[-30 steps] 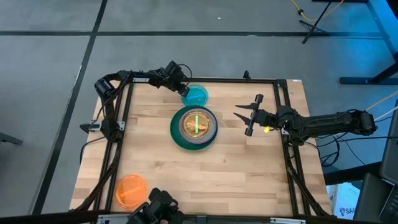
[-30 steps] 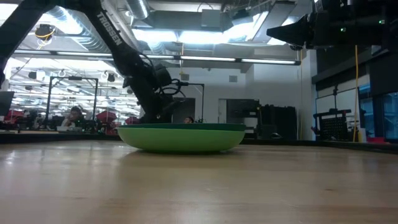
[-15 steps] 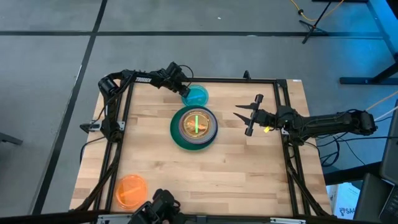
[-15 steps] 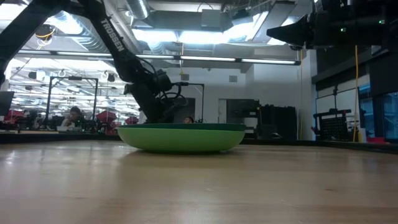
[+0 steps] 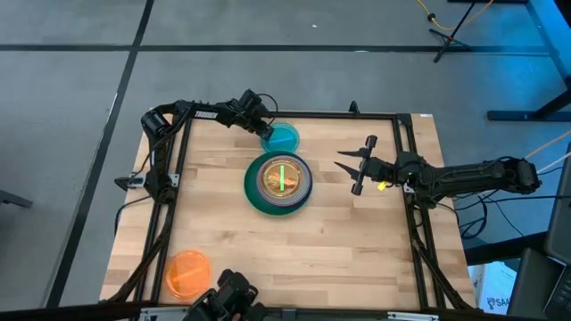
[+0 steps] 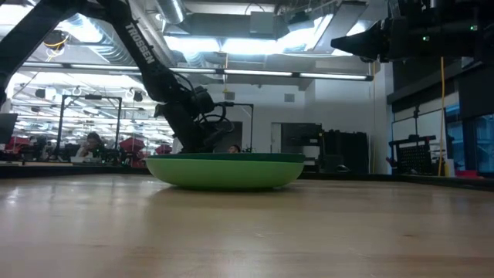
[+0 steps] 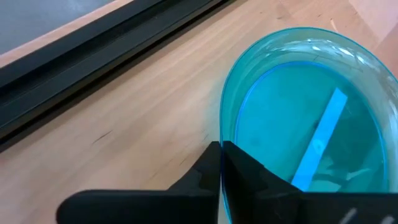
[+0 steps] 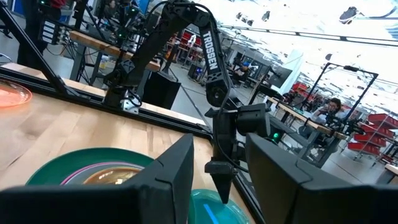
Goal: Stack plastic plates
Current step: Stack the light blue plate on top of the light green plate
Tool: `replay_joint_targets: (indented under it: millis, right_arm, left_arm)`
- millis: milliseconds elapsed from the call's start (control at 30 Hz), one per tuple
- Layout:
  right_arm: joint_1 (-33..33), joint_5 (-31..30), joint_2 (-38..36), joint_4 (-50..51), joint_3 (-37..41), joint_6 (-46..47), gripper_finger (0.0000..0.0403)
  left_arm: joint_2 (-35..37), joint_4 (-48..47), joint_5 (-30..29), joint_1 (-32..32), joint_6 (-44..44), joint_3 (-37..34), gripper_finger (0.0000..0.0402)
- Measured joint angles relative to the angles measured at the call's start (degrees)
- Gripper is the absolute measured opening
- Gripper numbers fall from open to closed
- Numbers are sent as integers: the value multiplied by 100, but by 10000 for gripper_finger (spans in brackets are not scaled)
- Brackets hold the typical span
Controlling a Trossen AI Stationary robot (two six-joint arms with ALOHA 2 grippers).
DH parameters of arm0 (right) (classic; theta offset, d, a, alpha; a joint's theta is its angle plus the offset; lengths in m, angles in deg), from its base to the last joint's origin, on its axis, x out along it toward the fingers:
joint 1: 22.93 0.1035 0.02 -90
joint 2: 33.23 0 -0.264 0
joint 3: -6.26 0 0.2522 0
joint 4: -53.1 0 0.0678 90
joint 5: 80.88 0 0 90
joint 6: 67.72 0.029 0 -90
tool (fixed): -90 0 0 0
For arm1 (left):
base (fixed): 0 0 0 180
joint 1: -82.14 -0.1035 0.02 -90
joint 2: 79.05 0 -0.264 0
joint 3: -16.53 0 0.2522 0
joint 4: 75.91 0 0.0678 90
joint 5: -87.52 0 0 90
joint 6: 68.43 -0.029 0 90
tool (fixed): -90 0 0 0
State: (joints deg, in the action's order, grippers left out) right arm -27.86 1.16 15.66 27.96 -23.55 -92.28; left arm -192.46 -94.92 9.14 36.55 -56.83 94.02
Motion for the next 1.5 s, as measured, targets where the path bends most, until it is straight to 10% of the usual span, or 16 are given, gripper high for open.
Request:
replay_joint_targets:
  millis: [800, 1500]
  right_arm:
    - [2, -57, 0, 46, 0, 2, 144]
    - [2, -55, 1, 44, 0, -129, 144]
  left_arm:
    - [1532, -100, -528, 27, -15, 20, 3]
    - [2114, -1271, -807, 1709, -281, 26, 4]
